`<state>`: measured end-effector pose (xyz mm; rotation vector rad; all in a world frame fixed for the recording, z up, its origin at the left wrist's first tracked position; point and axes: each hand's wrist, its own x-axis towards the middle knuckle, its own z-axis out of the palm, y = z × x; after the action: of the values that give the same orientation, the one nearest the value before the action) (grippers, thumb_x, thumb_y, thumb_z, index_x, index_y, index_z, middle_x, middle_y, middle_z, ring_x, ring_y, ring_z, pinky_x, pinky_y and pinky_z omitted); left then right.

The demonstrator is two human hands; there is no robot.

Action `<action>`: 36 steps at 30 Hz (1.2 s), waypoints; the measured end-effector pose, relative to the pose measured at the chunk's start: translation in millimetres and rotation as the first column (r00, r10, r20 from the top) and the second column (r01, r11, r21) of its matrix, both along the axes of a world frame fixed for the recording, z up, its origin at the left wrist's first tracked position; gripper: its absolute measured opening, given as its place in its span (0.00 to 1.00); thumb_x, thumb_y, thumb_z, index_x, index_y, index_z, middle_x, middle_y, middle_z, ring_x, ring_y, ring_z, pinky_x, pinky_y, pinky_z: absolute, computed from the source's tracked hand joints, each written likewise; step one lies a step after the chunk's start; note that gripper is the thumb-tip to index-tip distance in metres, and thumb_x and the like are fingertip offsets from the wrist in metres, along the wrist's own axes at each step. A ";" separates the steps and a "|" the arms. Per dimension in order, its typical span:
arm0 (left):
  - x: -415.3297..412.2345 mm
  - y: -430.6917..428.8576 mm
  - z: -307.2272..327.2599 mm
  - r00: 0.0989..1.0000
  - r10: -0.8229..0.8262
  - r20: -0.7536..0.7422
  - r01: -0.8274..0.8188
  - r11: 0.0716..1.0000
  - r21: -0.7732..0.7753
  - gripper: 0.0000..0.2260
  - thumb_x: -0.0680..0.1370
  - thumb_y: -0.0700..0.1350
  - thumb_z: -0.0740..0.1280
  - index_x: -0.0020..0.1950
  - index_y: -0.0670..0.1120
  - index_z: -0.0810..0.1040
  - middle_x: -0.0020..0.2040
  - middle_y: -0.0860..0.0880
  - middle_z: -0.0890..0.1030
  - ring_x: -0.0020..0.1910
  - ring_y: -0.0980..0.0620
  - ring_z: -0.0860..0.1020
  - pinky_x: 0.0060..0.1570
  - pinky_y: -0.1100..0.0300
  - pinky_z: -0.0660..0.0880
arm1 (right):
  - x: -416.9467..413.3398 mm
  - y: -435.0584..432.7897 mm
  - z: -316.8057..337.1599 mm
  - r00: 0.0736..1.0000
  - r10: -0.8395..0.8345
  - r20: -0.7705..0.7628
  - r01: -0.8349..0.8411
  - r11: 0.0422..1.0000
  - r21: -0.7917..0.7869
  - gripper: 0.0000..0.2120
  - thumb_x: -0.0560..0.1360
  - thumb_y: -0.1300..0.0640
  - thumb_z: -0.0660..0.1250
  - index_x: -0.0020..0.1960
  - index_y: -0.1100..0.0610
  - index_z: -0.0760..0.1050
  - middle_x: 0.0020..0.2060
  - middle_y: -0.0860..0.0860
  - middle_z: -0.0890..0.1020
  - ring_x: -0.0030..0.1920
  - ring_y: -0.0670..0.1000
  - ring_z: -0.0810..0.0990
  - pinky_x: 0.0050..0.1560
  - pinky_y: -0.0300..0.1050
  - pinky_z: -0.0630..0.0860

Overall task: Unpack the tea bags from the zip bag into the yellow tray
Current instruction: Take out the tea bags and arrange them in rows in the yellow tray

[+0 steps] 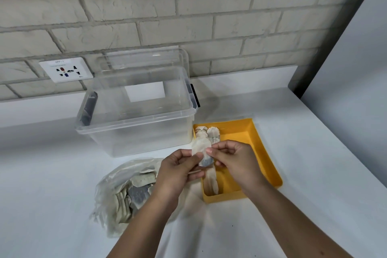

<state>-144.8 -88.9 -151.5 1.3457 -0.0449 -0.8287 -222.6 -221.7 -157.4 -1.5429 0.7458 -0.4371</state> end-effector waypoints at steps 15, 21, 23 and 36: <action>-1.0 7.7 4.9 0.997 0.051 -0.050 -0.052 0.998 -0.034 0.02 0.77 0.39 0.70 0.46 0.41 0.81 0.37 0.45 0.84 0.33 0.51 0.83 0.33 0.62 0.82 | 1.7 -37.5 3.7 0.995 -0.093 -0.019 0.095 0.983 0.159 0.05 0.76 0.58 0.70 0.50 0.59 0.79 0.37 0.51 0.81 0.31 0.47 0.76 0.34 0.39 0.77; 3.0 6.8 -3.8 0.997 0.053 0.057 -0.055 0.998 0.039 0.04 0.77 0.39 0.71 0.42 0.42 0.81 0.33 0.49 0.80 0.29 0.54 0.76 0.28 0.62 0.77 | 25.7 -73.3 -27.5 0.974 -0.071 -0.216 0.076 0.997 0.017 0.05 0.77 0.60 0.69 0.50 0.61 0.78 0.36 0.53 0.80 0.30 0.48 0.74 0.32 0.42 0.74; 3.2 5.1 -6.9 0.997 0.037 0.063 -0.040 0.998 0.052 0.02 0.77 0.39 0.71 0.45 0.41 0.82 0.34 0.48 0.80 0.29 0.54 0.76 0.28 0.62 0.77 | 34.0 -73.6 -41.1 0.965 -0.040 -0.258 0.042 0.999 0.005 0.05 0.76 0.60 0.70 0.50 0.62 0.78 0.35 0.53 0.80 0.29 0.49 0.73 0.32 0.42 0.73; 6.7 4.9 -15.8 0.999 0.014 0.037 -0.015 0.999 0.030 0.02 0.77 0.37 0.71 0.48 0.42 0.80 0.36 0.45 0.84 0.32 0.50 0.82 0.38 0.55 0.82 | 44.3 -75.2 -51.8 0.966 0.021 -0.259 -0.009 0.999 0.048 0.11 0.71 0.62 0.75 0.52 0.61 0.78 0.40 0.56 0.85 0.37 0.52 0.84 0.41 0.45 0.83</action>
<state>-138.1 -84.1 -167.4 1.3889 -0.0517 -0.7950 -178.3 -296.9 -209.3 -1.5787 0.9393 -0.2058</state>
